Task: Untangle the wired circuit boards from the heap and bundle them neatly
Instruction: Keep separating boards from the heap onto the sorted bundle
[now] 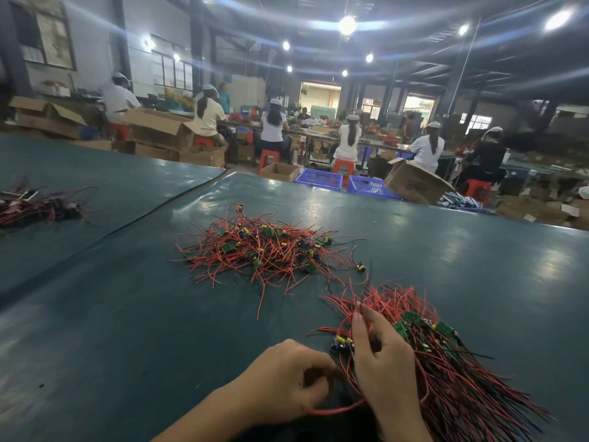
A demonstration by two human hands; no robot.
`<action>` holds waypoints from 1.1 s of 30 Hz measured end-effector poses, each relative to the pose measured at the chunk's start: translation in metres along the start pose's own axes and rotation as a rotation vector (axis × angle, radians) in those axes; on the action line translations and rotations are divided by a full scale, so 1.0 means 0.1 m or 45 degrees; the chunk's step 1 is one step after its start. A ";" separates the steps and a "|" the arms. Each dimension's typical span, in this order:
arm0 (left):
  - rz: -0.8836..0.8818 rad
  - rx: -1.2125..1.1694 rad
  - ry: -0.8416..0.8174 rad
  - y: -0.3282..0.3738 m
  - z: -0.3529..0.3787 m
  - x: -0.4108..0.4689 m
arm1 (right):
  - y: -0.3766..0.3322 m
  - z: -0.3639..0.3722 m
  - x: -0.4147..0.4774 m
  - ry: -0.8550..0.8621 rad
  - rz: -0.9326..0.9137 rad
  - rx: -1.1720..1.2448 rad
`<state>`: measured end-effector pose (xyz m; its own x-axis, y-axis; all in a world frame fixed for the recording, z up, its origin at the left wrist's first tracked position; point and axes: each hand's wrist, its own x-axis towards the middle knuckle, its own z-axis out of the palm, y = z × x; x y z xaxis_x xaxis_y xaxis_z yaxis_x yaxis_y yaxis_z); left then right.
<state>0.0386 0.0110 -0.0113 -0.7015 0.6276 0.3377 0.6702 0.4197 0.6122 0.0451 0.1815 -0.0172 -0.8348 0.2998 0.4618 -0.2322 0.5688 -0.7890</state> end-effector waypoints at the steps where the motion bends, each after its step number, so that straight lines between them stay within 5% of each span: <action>1: -0.011 -0.006 0.028 -0.01 0.00 0.00 | 0.00 0.01 -0.01 -0.028 -0.009 -0.037; 5: -0.091 -0.067 0.061 -0.03 0.00 0.01 | -0.06 0.02 -0.02 -0.038 -0.036 0.031; 10: -0.183 -0.177 0.032 -0.07 0.01 0.01 | -0.14 -0.05 0.04 0.119 0.302 0.531; 21: -0.449 -0.329 0.384 -0.25 -0.15 0.05 | -0.19 -0.10 0.02 0.270 0.485 0.737; 29: -0.800 -0.876 0.656 -0.39 -0.20 0.08 | -0.28 -0.06 0.01 0.412 0.801 1.305; 33: -0.715 -0.629 0.710 -0.47 -0.18 0.06 | -0.28 0.03 -0.02 0.356 0.812 1.237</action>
<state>-0.0014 -0.0163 -0.0254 -0.9924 -0.0419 0.1159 0.1079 0.1596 0.9813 0.0521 0.1632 0.0027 -0.8273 0.5422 -0.1469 -0.1963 -0.5240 -0.8288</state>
